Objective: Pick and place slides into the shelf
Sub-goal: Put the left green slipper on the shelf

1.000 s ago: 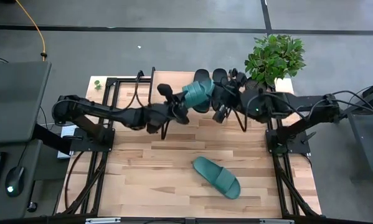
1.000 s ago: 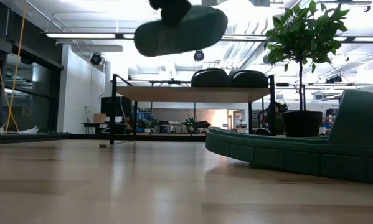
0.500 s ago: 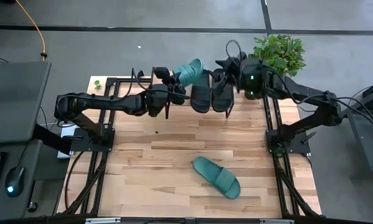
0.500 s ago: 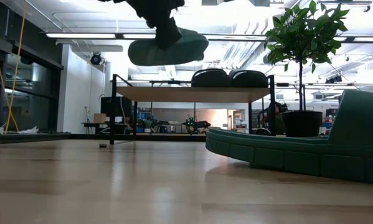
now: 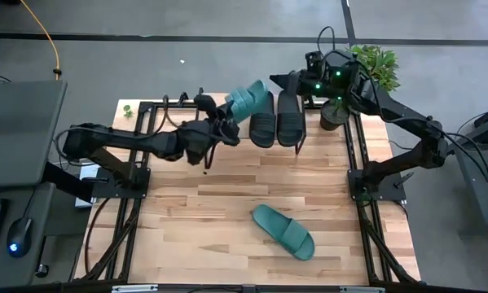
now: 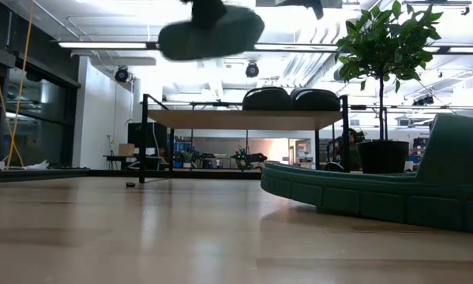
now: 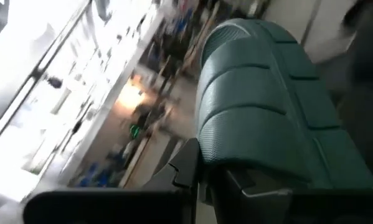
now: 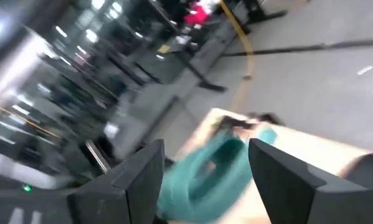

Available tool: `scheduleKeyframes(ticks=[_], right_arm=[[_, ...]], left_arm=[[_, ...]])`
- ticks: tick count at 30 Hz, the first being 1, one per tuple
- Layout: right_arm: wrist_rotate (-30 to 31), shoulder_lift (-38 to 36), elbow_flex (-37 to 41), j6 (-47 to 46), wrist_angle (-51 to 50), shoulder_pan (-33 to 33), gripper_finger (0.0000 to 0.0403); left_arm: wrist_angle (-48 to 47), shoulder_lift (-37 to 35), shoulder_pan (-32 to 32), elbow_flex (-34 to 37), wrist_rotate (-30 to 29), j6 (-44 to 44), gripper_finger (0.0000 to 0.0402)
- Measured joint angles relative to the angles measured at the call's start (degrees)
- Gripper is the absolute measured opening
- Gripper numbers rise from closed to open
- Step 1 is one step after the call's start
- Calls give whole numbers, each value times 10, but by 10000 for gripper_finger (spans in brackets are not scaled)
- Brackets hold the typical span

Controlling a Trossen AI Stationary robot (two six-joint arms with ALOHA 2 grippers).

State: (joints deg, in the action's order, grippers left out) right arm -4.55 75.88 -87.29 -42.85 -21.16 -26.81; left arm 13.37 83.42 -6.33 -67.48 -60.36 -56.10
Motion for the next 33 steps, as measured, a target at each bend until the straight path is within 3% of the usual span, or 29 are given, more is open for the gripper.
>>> scheduleKeyframes(ticks=[6, 10, 20, 25, 33], right_arm=[[-49, 1, 0, -110, 64, 15, 224], [-60, 1, 0, -135, 46, 14, 224], [-41, 1, 0, -113, -15, 18, 224], [4, 1, 0, -94, -70, 33, 224], [19, 7, 0, -93, -74, 41, 224]], left_arm=[[-51, 2, 32, -50, 39, 1, 6], [-91, 2, 33, -68, 25, 10, 7], [-142, 2, 33, -78, -3, -11, 9], [-144, 2, 33, -78, -8, -32, 7], [-143, 1, 33, -78, -8, -41, 19]])
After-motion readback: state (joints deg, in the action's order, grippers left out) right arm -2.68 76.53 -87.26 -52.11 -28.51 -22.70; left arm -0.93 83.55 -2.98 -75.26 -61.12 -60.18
